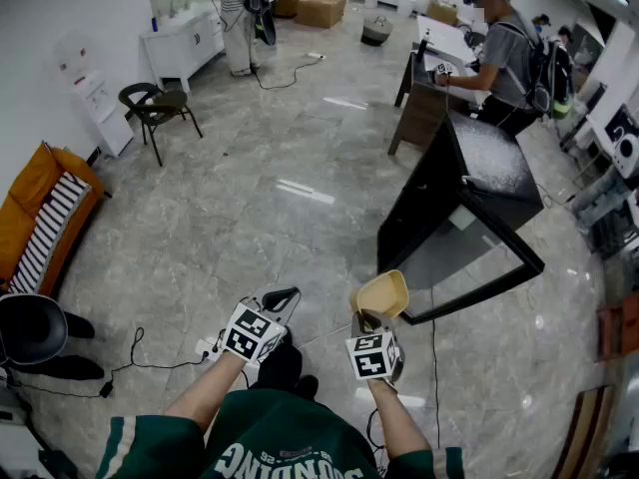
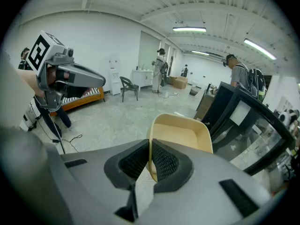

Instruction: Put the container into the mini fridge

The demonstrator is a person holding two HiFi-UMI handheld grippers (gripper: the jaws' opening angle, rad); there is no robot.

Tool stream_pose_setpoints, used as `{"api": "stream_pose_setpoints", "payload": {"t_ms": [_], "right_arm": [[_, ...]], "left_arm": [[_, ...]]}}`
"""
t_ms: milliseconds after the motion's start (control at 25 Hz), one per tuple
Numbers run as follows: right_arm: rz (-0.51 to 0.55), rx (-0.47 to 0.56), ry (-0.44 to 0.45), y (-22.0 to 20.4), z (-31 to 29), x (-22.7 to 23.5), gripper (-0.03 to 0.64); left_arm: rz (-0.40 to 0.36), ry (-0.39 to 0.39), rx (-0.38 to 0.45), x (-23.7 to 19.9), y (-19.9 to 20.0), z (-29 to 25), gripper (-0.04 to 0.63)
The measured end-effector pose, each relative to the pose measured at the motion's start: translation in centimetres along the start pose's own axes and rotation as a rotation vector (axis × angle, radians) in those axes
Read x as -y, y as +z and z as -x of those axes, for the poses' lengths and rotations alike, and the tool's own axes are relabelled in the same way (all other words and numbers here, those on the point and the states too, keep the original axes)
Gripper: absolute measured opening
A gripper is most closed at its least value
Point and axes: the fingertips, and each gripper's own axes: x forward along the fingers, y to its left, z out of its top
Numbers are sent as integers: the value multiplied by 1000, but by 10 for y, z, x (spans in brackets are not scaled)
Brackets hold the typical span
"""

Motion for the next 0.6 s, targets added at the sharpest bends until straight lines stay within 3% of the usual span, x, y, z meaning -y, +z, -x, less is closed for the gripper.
{"api": "stream_pose_setpoints", "payload": {"t_ms": [600], "right_arm": [[48,9,19,1,6,-18,44]], "left_arm": [[-1,10,10,2,0,15,15]]}}
